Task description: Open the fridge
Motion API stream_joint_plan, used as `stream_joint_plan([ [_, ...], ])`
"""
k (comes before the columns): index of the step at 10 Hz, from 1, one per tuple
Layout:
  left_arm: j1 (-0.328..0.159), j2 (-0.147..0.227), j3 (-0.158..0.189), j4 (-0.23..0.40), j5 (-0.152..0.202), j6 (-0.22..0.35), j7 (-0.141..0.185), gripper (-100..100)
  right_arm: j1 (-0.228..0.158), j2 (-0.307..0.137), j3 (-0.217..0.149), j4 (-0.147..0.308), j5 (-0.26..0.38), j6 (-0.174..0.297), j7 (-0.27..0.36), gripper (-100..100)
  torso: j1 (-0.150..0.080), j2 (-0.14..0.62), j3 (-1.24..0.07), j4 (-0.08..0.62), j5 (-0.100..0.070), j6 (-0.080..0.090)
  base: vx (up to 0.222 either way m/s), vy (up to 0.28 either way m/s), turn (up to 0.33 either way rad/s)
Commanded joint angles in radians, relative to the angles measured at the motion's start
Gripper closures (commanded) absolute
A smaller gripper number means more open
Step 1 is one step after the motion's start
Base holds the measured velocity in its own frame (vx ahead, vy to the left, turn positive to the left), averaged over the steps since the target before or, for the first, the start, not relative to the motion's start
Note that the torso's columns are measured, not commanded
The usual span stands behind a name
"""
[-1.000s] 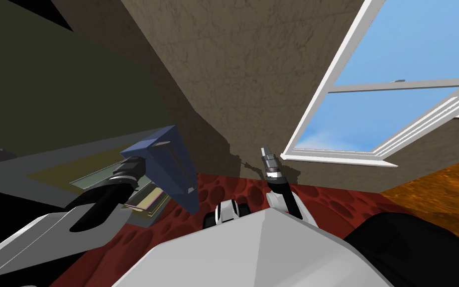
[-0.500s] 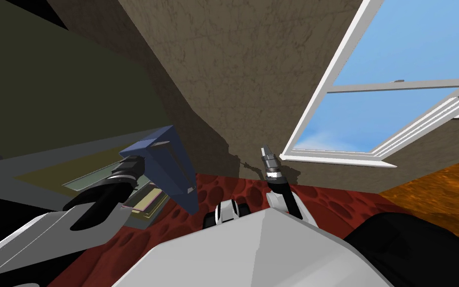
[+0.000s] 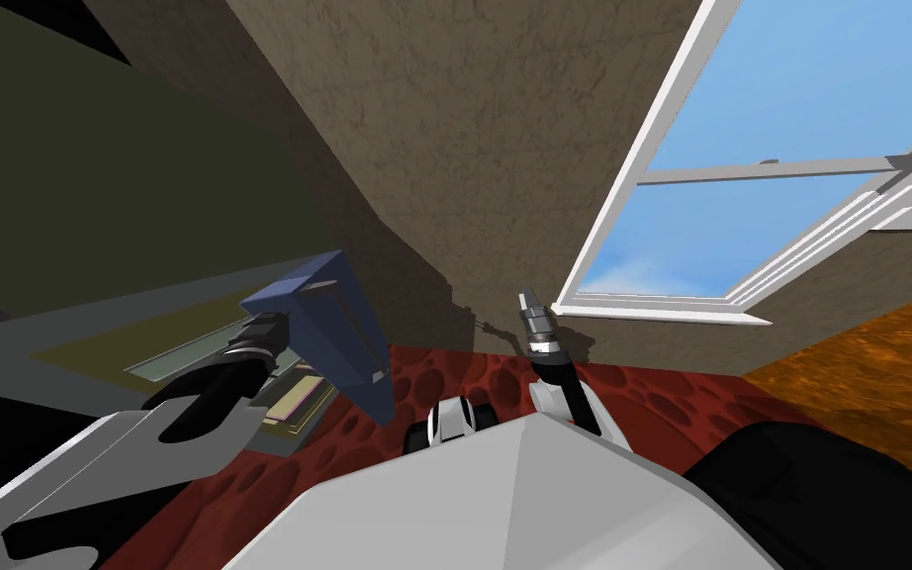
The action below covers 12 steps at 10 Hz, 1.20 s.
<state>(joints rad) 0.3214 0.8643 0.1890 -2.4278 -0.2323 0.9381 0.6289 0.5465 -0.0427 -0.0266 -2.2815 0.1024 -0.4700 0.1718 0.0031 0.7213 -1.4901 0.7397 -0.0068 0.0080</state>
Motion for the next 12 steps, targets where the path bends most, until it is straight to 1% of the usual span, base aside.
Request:
stream_joint_plan([
  [1,-0.007,0.002,0.005,0.010,0.009,0.002,-0.002,-100,0.000,0.000,0.000,0.000,0.000,0.000,0.000,0,0.001,-0.003,-0.002,-0.001,0.000,0.000,-0.029,0.001,0.020],
  [2,-0.031,0.010,0.026,0.026,0.009,-0.006,-0.002,100,0.000,0.000,0.000,0.000,0.000,0.000,0.000,0,-0.001,-0.001,0.000,-0.002,0.002,-0.001,0.005,0.006,-0.015],
  [3,0.001,0.010,0.017,-0.023,-0.006,-0.002,0.003,100,0.000,0.000,0.000,0.000,0.000,0.000,0.000,0,0.001,-0.003,0.000,-0.005,0.005,-0.001,0.049,0.006,0.083],
  [4,0.017,0.011,0.012,-0.048,-0.013,0.000,0.006,100,0.000,0.000,0.000,0.000,0.000,0.000,0.000,0,0.003,-0.001,0.002,-0.007,0.008,-0.005,0.052,-0.014,0.154],
  [5,0.005,0.009,0.012,-0.038,-0.009,0.006,0.002,100,0.000,0.000,0.000,0.000,0.000,0.000,0.000,0,0.001,0.003,0.005,-0.007,0.009,-0.005,0.009,-0.018,0.055],
  [6,0.001,0.007,0.021,-0.040,-0.023,0.011,0.002,-100,0.000,0.000,0.000,0.000,0.000,0.000,0.000,0,0.002,0.006,0.007,-0.006,0.009,-0.003,0.055,-0.101,0.021],
  [9,-0.007,0.005,0.032,-0.036,-0.037,0.018,0.000,-100,0.000,0.000,0.000,0.000,0.000,0.000,0.000,0,-0.007,0.003,0.003,-0.001,-0.001,-0.001,0.074,-0.146,0.021],
  [11,-0.013,0.003,0.041,-0.033,-0.049,0.024,-0.001,-100,0.000,0.000,0.000,0.000,0.000,0.000,0.000,0,-0.002,0.000,0.000,0.001,-0.002,0.000,0.105,-0.122,0.008],
  [12,0.003,0.000,0.018,-0.045,-0.034,0.040,-0.004,-100,0.000,0.000,0.000,0.000,0.000,0.000,0.000,0,-0.001,-0.002,-0.002,0.001,-0.002,0.001,0.019,-0.073,0.039],
])
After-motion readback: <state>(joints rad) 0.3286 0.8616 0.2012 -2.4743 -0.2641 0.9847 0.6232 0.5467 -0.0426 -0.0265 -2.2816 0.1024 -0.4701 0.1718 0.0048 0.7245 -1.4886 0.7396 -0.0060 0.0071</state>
